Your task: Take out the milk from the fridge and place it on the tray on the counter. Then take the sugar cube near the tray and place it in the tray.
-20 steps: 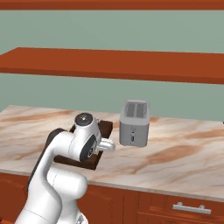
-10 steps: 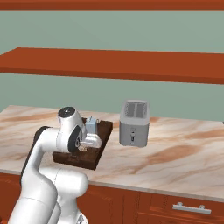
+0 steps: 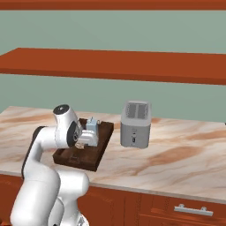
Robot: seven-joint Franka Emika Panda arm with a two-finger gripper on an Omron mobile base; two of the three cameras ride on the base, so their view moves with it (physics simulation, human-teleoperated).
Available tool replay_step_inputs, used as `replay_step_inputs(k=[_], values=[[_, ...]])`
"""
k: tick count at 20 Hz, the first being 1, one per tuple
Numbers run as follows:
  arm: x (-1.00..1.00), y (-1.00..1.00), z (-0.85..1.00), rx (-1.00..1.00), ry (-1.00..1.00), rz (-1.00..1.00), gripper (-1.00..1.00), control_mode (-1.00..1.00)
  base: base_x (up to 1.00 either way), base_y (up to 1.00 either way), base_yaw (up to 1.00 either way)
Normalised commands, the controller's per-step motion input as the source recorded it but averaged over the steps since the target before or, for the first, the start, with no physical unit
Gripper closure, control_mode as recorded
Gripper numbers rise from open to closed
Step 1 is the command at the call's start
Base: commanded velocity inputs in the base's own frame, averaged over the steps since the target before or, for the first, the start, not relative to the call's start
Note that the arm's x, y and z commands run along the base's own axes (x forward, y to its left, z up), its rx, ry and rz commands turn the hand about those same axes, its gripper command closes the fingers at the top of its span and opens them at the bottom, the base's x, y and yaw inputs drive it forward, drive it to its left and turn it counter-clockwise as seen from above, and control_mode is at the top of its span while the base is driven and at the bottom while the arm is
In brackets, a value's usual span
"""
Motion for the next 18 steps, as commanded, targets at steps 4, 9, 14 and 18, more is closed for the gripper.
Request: replay_step_inputs(k=[4,9,14,18], values=[[0.18,0.10,-0.19,0.00,0.17,0.00,1.00,-1.00,0.00,0.00,0.00],[0.24,0.11,-0.28,0.00,0.13,0.00,1.00,-1.00,0.00,0.00,0.00],[0.26,0.00,-0.22,0.00,0.02,0.00,1.00,-1.00,0.00,0.00,0.00],[0.20,0.00,-0.23,0.00,0.01,0.00,1.00,-1.00,0.00,0.00,0.00]])
